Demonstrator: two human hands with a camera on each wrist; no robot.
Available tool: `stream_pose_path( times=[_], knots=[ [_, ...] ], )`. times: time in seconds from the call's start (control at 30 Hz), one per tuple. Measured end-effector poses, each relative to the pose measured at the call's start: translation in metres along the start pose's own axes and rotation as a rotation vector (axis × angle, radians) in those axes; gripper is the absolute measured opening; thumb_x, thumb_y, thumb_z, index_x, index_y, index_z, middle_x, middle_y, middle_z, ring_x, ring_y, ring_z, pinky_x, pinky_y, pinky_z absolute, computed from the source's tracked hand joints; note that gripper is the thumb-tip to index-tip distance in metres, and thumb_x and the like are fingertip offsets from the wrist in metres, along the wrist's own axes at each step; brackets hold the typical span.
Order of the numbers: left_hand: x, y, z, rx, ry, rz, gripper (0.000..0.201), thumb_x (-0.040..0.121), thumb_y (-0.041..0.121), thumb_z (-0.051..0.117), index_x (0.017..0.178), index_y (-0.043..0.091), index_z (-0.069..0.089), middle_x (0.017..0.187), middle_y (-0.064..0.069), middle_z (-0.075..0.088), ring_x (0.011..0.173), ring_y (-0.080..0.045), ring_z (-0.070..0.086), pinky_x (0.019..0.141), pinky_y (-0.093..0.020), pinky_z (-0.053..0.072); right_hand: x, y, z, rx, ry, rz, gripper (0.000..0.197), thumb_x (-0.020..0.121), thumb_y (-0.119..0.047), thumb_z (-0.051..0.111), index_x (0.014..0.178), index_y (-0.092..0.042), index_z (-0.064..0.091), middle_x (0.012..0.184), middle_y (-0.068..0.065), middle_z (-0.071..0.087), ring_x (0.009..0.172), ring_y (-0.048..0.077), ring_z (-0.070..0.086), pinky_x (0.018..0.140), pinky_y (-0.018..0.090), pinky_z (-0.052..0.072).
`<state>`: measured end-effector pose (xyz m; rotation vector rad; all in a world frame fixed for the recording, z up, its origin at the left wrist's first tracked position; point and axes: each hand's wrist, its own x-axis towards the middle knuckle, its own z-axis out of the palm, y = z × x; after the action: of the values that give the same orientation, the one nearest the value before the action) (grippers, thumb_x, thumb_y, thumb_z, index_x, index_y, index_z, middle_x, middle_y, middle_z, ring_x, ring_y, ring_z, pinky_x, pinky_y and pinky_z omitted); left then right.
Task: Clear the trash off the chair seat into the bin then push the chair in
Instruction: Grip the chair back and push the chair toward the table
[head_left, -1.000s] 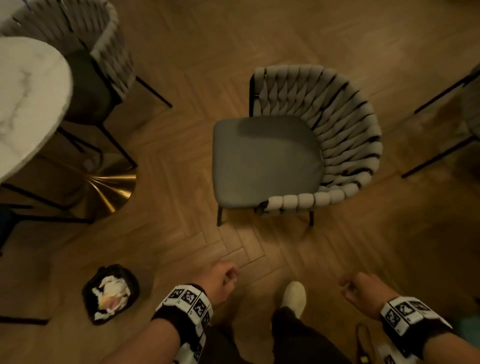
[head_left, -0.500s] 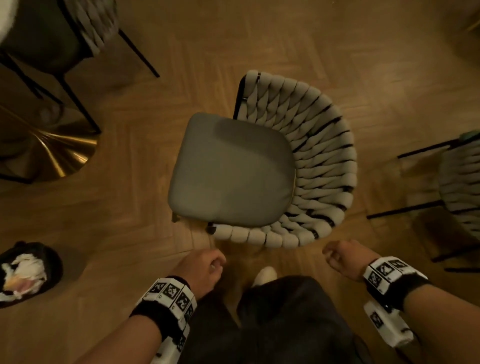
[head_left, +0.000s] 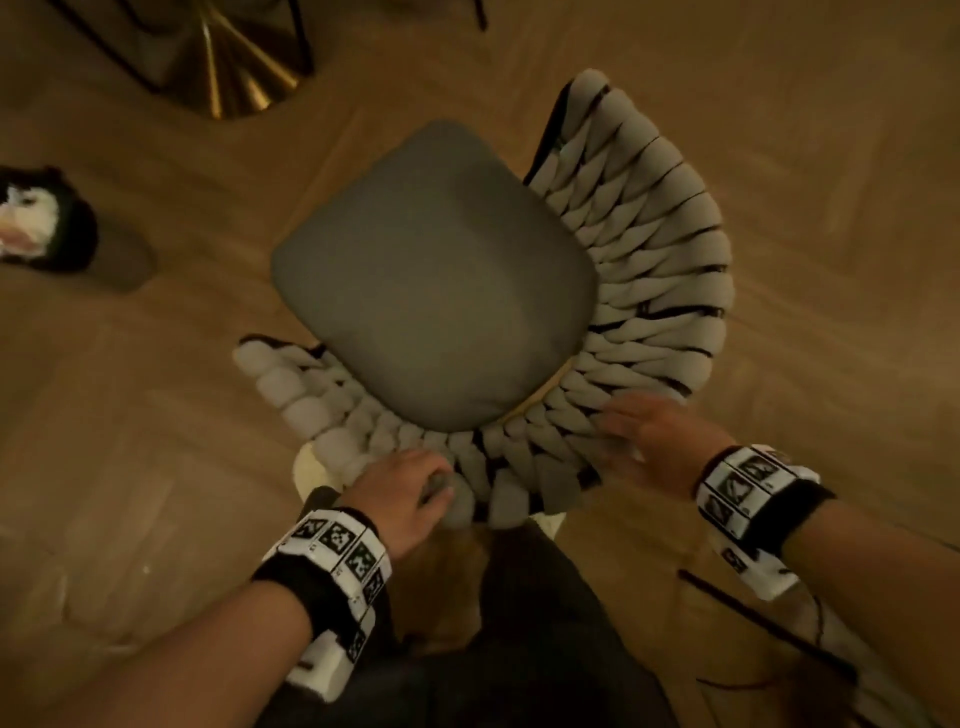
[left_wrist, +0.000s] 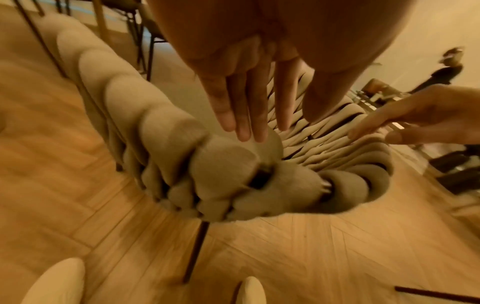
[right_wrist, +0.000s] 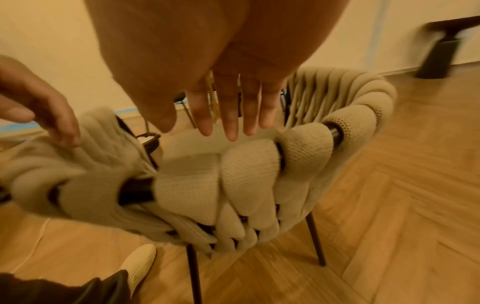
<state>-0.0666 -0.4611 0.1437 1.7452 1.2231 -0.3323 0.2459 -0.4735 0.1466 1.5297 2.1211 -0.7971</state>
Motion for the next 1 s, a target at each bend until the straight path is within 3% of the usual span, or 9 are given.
stream_pose_path(
  times=[0.07, 0.13, 0.23, 0.37, 0.5, 0.7, 0.77, 0.87, 1.0],
  knots=[
    [0.006, 0.023, 0.029, -0.045, 0.017, -0.085, 0.033, 0.090, 0.044, 0.048, 0.118, 0.027, 0.052, 0.123, 0.004, 0.056, 0.113, -0.017, 0.050, 0.092, -0.028, 0.039, 0.012, 0.025, 0.001, -0.163, -0.133, -0.108, 0.076, 0.080, -0.072, 0.017, 0.127, -0.024, 0.053, 0.125, 0.000, 0.058, 0.119, 0.023, 0.050, 0.105, 0.039, 0.040],
    [0.016, 0.044, 0.055, -0.069, 0.022, -0.183, 0.042, 0.087, 0.053, 0.046, 0.121, 0.028, 0.050, 0.127, 0.002, 0.054, 0.118, -0.020, 0.048, 0.100, -0.033, 0.039, 0.021, 0.043, -0.003, -0.252, -0.256, -0.183, 0.102, 0.066, -0.087, 0.000, 0.135, -0.026, 0.044, 0.133, 0.000, 0.054, 0.126, 0.021, 0.045, 0.109, 0.039, 0.035],
    [0.038, 0.077, 0.082, 0.047, 0.026, -0.289, 0.065, 0.081, 0.070, 0.034, 0.128, 0.027, 0.044, 0.135, 0.000, 0.051, 0.125, -0.023, 0.043, 0.106, -0.040, 0.035, 0.031, 0.068, -0.002, -0.271, -0.301, -0.246, 0.120, 0.049, -0.093, -0.008, 0.139, -0.028, 0.038, 0.142, 0.000, 0.048, 0.131, 0.022, 0.041, 0.112, 0.041, 0.032],
    [0.071, 0.099, 0.106, 0.155, 0.088, -0.380, 0.094, 0.061, 0.092, 0.021, 0.124, 0.028, 0.049, 0.132, 0.001, 0.056, 0.120, -0.026, 0.050, 0.097, -0.044, 0.043, 0.048, 0.081, 0.003, -0.443, -0.279, -0.323, 0.111, 0.056, -0.095, 0.005, 0.132, -0.026, 0.046, 0.132, -0.002, 0.056, 0.118, 0.026, 0.053, 0.099, 0.044, 0.045],
    [0.076, 0.095, 0.115, 0.203, 0.149, -0.351, 0.096, 0.054, 0.096, 0.015, 0.110, 0.032, 0.058, 0.111, 0.004, 0.067, 0.103, -0.024, 0.060, 0.084, -0.040, 0.050, 0.051, 0.083, 0.014, -0.464, -0.211, -0.303, 0.104, 0.055, -0.095, 0.011, 0.119, -0.026, 0.055, 0.116, -0.002, 0.064, 0.102, 0.027, 0.060, 0.085, 0.044, 0.052],
    [0.065, 0.078, 0.100, 0.237, 0.122, -0.292, 0.091, 0.059, 0.094, 0.018, 0.112, 0.031, 0.057, 0.112, 0.005, 0.066, 0.104, -0.021, 0.059, 0.083, -0.036, 0.047, 0.055, 0.061, 0.015, -0.422, -0.217, -0.219, 0.118, 0.043, -0.100, 0.001, 0.115, -0.026, 0.058, 0.115, -0.001, 0.065, 0.099, 0.029, 0.061, 0.082, 0.045, 0.053],
    [0.058, 0.062, 0.086, 0.263, 0.120, -0.282, 0.091, 0.059, 0.094, 0.018, 0.114, 0.032, 0.056, 0.113, 0.005, 0.065, 0.104, -0.020, 0.059, 0.083, -0.036, 0.047, 0.062, 0.044, 0.016, -0.411, -0.213, -0.204, 0.118, 0.041, -0.100, -0.002, 0.107, -0.026, 0.061, 0.107, -0.001, 0.068, 0.092, 0.028, 0.063, 0.078, 0.044, 0.054],
    [0.048, 0.019, 0.062, 0.324, 0.129, -0.253, 0.098, 0.052, 0.098, 0.009, 0.114, 0.036, 0.056, 0.109, 0.006, 0.066, 0.098, -0.019, 0.060, 0.080, -0.036, 0.051, 0.078, 0.006, 0.015, -0.384, -0.181, -0.209, 0.100, 0.049, -0.100, 0.010, 0.087, -0.024, 0.063, 0.083, -0.002, 0.067, 0.073, 0.024, 0.063, 0.069, 0.040, 0.055],
    [0.034, -0.044, 0.022, 0.387, 0.161, -0.253, 0.100, 0.047, 0.100, 0.008, 0.111, 0.041, 0.057, 0.107, 0.010, 0.067, 0.097, -0.016, 0.061, 0.076, -0.035, 0.050, 0.103, -0.049, 0.001, -0.328, -0.095, -0.227, 0.085, 0.058, -0.096, 0.018, 0.078, -0.023, 0.058, 0.070, -0.003, 0.062, 0.062, 0.019, 0.058, 0.060, 0.034, 0.052]
  ],
)
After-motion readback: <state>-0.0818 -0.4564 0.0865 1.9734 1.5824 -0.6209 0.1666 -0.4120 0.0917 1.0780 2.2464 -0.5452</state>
